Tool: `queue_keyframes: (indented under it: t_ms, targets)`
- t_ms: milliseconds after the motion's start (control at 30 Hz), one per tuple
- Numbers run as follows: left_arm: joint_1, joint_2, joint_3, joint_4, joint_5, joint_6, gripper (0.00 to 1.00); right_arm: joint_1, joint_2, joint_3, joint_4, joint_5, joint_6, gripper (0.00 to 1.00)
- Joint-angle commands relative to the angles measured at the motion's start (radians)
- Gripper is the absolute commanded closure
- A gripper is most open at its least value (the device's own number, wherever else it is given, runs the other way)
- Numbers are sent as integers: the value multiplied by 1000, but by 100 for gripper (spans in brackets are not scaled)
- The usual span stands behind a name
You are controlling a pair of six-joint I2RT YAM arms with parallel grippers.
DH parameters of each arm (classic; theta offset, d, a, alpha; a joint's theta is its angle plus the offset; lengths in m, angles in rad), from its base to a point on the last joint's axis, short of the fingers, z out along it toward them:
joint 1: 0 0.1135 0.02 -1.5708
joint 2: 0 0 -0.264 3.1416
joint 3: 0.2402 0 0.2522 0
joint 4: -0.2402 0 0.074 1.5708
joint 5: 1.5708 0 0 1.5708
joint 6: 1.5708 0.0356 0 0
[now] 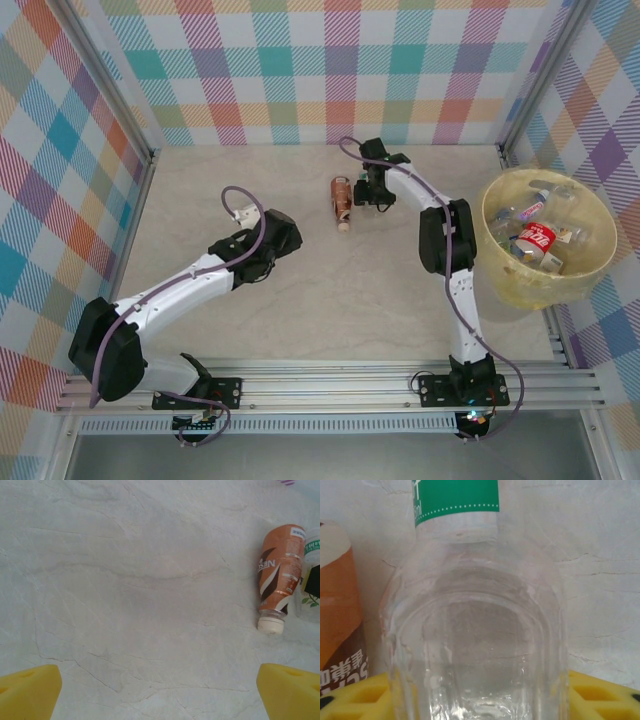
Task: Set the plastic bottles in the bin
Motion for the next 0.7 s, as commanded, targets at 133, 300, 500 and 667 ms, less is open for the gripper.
queue_keyframes:
  t_ms: [133,300,500,667]
  targets:
    - [7,37,11,38,68,48,0,-3,-279,-166,69,-26,-48,46]
    - [12,107,43,87,140,96,0,-2,-527,-304,89,-55,-94,47]
    - [32,258,152,153,202,160,0,-3,-823,-420,61,-83,-138,48]
    - [47,401,257,225,253,198,0,-15,-1000,-437,11,-66,-153,51]
